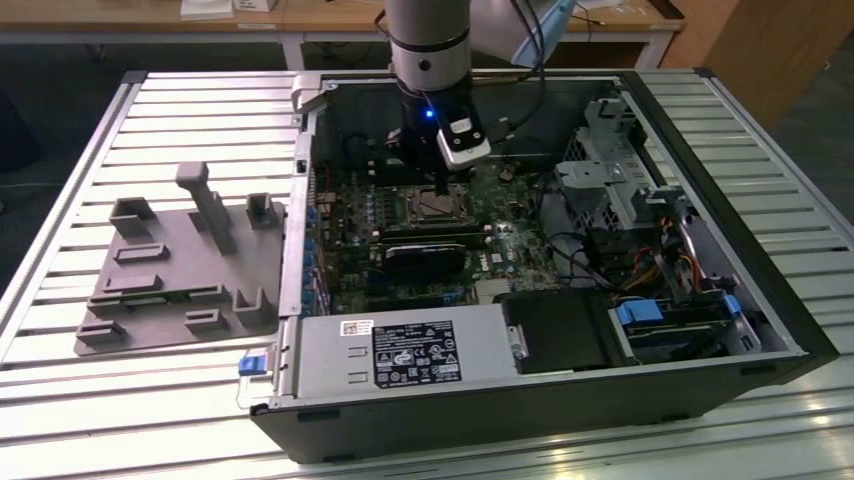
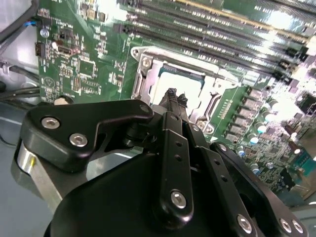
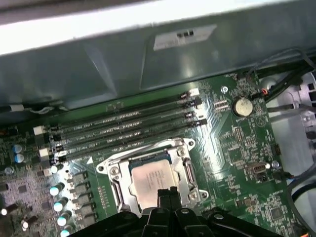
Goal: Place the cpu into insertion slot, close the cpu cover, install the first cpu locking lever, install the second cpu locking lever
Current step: 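Install the second cpu locking lever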
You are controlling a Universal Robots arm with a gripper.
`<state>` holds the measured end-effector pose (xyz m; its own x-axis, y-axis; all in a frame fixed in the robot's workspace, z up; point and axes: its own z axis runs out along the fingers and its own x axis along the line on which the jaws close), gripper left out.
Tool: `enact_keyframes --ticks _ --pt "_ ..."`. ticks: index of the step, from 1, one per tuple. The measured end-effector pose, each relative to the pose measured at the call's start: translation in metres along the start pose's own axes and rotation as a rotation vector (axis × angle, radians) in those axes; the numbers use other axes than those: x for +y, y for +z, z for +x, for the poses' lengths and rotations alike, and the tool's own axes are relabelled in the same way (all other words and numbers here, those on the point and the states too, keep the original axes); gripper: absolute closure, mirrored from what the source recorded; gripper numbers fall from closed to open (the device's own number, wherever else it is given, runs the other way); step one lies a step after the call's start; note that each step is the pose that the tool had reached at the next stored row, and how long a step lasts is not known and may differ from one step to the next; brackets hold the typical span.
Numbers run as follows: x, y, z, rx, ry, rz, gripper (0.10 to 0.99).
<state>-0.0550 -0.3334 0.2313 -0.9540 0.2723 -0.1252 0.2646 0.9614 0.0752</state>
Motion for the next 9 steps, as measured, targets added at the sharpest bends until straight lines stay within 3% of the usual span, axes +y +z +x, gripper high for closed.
enact_keyframes --ticks 9 --pt "-0.0138 -0.0005 -0.0039 -0.0001 0.0 0.0 0.984"
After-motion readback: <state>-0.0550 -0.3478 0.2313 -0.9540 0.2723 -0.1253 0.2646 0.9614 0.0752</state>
